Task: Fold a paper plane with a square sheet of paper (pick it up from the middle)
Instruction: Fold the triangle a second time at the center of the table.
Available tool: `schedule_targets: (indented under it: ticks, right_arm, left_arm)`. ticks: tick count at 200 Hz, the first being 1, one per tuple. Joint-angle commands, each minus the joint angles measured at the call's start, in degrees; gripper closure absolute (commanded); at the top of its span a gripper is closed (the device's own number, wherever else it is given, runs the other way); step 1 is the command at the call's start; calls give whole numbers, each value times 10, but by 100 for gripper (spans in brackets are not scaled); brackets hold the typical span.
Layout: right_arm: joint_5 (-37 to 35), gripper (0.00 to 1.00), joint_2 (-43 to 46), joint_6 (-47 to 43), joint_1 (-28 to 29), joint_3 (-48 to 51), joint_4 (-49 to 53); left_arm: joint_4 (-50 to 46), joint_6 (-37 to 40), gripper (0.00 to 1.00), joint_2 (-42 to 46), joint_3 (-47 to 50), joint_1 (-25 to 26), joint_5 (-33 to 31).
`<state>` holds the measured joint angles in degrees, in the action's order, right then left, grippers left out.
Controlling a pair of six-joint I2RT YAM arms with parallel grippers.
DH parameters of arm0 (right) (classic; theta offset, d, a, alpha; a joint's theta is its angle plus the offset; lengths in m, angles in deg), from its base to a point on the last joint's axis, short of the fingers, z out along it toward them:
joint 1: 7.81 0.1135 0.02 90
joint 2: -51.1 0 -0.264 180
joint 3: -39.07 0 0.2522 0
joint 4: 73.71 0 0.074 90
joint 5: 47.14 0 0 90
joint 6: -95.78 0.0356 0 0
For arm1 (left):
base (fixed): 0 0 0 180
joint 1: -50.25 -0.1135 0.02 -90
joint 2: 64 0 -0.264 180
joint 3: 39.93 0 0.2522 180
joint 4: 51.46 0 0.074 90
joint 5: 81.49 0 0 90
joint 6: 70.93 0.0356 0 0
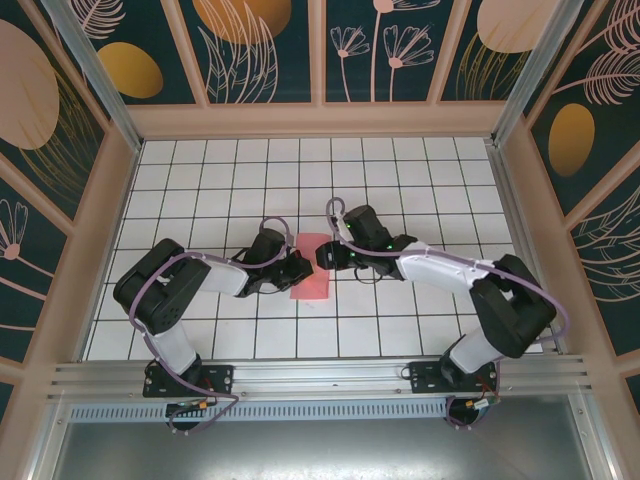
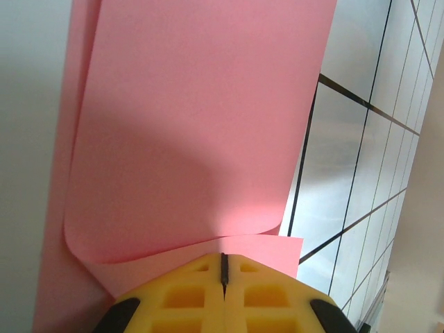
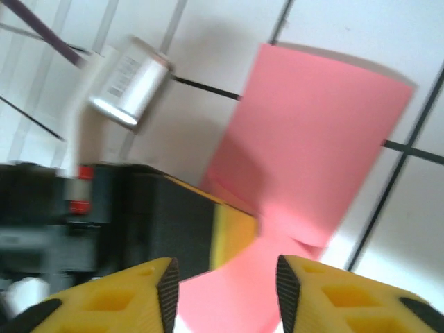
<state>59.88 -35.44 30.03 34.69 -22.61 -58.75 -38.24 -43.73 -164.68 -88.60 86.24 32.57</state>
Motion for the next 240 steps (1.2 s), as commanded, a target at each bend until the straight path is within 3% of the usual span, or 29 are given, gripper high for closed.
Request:
schedule_targets:
  ticks: [1, 18, 47, 68, 187, 240]
  right_arm:
    - [93, 68, 9, 102, 2, 47, -75]
    - [115, 82, 2, 145, 10, 65, -103]
    - [101, 89, -10, 162, 17, 68, -95]
    - [128, 89, -31, 170, 19, 66, -107]
    - [122, 85, -104, 164, 26, 25, -75]
    - [66, 85, -86, 152, 37, 8, -16]
  left_arm:
    - [-21, 17, 100, -18, 12, -1, -10]
    - [-22, 18, 100, -19, 11, -1, -9]
    - [-24, 19, 100, -15, 11, -1, -9]
    - [-24, 19, 100, -16, 10, -1, -7]
    - [-21, 20, 100, -18, 9, -1, -1]
    - [-21, 20, 100, -18, 7, -1, 0]
